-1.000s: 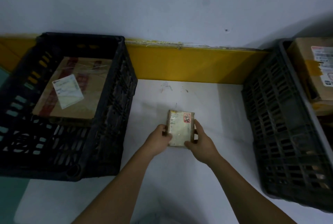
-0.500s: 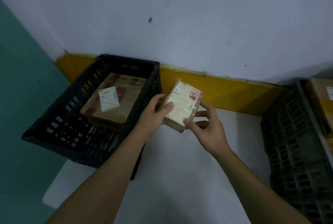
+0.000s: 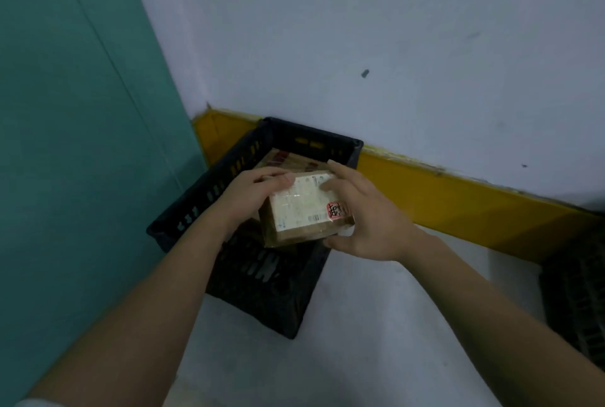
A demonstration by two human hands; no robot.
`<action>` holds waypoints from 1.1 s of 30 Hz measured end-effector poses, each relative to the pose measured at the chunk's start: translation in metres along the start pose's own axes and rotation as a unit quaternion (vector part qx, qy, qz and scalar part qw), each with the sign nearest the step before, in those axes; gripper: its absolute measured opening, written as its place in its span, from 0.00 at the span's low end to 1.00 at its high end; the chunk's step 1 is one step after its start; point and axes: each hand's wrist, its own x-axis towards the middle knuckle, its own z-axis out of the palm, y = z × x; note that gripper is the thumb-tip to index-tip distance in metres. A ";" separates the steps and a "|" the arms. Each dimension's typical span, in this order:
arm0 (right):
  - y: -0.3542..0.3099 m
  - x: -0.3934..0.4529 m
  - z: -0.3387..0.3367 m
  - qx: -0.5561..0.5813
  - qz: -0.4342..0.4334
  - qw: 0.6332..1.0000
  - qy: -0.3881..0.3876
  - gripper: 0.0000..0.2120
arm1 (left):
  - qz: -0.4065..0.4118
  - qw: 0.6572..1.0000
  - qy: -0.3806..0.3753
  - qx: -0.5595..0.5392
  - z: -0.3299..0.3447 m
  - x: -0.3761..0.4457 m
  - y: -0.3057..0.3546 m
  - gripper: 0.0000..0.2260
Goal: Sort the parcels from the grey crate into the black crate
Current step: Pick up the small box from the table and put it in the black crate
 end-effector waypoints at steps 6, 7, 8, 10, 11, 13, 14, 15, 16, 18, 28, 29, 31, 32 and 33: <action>-0.046 0.048 0.032 -0.067 -0.010 0.997 -0.043 0.43 | -0.005 0.999 -0.037 0.015 -0.067 0.005 -0.028 0.10; -0.053 0.053 0.038 -0.077 0.001 0.996 -0.044 0.43 | 0.000 0.999 -0.045 0.021 -0.075 0.007 -0.032 0.11; -0.059 0.057 0.045 -0.084 0.014 0.995 -0.044 0.43 | 0.008 0.998 -0.049 0.042 -0.082 0.011 -0.036 0.12; -0.071 0.063 0.059 -0.094 0.041 0.994 -0.043 0.43 | 0.036 0.992 -0.037 0.114 -0.095 0.017 -0.046 0.16; -0.075 0.065 0.067 -0.096 0.055 0.993 -0.041 0.43 | 0.054 0.987 -0.029 0.150 -0.101 0.019 -0.051 0.19; -0.084 0.071 0.081 -0.103 0.088 0.990 -0.042 0.43 | 0.096 0.968 -0.014 0.231 -0.112 0.022 -0.064 0.26; -0.087 0.074 0.088 -0.106 0.106 0.988 -0.047 0.44 | 0.116 0.954 -0.007 0.276 -0.117 0.024 -0.071 0.29; -0.089 0.078 0.095 -0.108 0.123 0.985 -0.055 0.44 | 0.130 0.938 0.000 0.321 -0.122 0.025 -0.079 0.30; -0.090 0.080 0.102 -0.112 0.138 0.982 -0.067 0.44 | 0.135 0.924 0.006 0.357 -0.126 0.027 -0.087 0.30; -0.092 0.085 0.117 -0.119 0.153 0.977 -0.090 0.43 | 0.127 0.910 0.015 0.394 -0.132 0.029 -0.103 0.30; -0.081 0.118 0.178 -0.103 0.223 0.952 -0.183 0.51 | 0.109 0.895 -0.032 0.431 -0.151 0.036 -0.139 0.29; -0.080 0.120 0.182 -0.105 0.226 0.949 -0.191 0.54 | 0.112 0.890 -0.040 0.440 -0.151 0.040 -0.139 0.29; -0.076 0.123 0.191 -0.110 0.224 0.947 -0.201 0.54 | 0.110 0.883 -0.053 0.453 -0.153 0.046 -0.137 0.31; -0.074 0.124 0.196 -0.110 0.222 0.948 -0.201 0.52 | 0.109 0.880 -0.059 0.459 -0.153 0.050 -0.135 0.32; -0.072 0.124 0.201 -0.110 0.220 0.948 -0.201 0.48 | 0.109 0.876 -0.065 0.466 -0.153 0.053 -0.134 0.33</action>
